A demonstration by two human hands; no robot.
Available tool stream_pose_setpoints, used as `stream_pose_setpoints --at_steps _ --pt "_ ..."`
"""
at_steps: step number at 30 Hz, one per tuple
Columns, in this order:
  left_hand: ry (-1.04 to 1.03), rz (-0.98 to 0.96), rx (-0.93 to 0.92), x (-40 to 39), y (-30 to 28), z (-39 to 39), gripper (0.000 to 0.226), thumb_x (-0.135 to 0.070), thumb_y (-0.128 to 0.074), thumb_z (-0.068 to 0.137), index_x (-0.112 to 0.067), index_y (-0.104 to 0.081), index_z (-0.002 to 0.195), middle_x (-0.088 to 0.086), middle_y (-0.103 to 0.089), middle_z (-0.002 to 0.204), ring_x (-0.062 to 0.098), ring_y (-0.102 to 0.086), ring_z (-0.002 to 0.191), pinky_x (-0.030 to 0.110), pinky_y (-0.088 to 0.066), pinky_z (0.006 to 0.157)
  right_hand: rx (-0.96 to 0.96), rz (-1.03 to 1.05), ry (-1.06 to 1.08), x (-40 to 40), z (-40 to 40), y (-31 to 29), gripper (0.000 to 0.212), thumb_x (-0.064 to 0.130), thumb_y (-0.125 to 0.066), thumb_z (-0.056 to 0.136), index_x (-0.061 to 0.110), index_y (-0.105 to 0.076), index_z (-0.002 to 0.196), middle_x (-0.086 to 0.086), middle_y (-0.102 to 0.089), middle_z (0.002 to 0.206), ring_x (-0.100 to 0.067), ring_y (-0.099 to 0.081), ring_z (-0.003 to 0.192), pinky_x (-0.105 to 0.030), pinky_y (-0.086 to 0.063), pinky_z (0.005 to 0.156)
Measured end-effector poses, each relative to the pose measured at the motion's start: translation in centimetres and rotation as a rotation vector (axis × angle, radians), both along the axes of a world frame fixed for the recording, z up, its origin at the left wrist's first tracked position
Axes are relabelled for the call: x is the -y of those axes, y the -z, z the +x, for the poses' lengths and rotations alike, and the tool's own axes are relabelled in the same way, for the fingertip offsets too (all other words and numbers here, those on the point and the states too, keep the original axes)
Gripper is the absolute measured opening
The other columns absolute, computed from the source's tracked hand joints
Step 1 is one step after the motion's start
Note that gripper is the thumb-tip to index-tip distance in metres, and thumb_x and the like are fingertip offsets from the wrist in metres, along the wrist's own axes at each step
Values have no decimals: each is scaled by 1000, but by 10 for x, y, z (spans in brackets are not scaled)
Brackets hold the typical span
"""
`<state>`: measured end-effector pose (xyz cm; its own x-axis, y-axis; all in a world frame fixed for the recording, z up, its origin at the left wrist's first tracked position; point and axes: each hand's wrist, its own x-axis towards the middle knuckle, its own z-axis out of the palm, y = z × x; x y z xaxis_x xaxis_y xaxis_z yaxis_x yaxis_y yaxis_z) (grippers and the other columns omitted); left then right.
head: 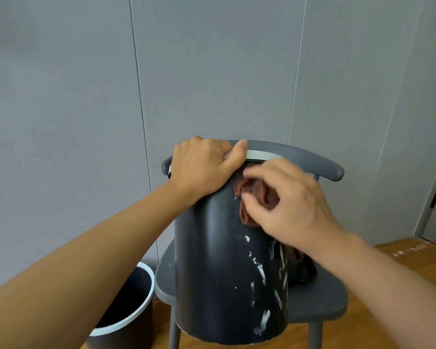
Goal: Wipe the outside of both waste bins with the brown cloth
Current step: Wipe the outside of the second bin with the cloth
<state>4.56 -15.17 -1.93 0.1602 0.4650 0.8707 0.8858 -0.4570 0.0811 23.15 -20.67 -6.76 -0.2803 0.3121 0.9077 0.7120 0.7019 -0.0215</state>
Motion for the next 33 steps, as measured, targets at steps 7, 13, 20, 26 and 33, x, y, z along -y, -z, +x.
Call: stream_pose_setpoints --at_steps 7,13,20,26,33 --pt "1 -8 36 -5 1 -8 63 -64 -28 90 -12 -26 54 5 -26 44 27 -33 48 33 -24 51 284 5 -85 20 -14 27 19 23 -72 87 14 -77 103 -3 -63 102 -25 -57 87 -42 -53 71" --pt "-2 -9 31 -7 0 -8 64 -65 -28 90 -14 -27 52 3 -27 42 27 -35 49 33 -27 52 140 41 -2 -5 -8 -3 25 30 -66 90 21 -80 108 -1 -63 100 -27 -60 89 -42 -55 75" --pt "-1 -49 62 -13 0 -12 63 -61 -34 92 -11 -26 55 7 -27 46 28 -34 50 35 -26 54 173 52 -31 14 -5 42 28 23 -74 87 13 -79 113 -5 -66 105 -29 -60 87 -44 -54 70" --pt "-15 -67 61 -11 -2 -13 61 -59 -35 93 -10 -26 57 7 -27 48 24 -33 50 35 -23 53 342 35 -99 23 3 51 23 26 -73 89 14 -78 108 -5 -65 100 -26 -61 84 -40 -56 66" --pt "10 -71 58 -10 -3 -12 63 -59 -36 94 -10 -26 56 8 -29 47 30 -35 53 36 -23 54 2 -25 24 -5 -13 18 32 34 -70 91 18 -77 118 -2 -64 111 -30 -62 100 -47 -55 82"
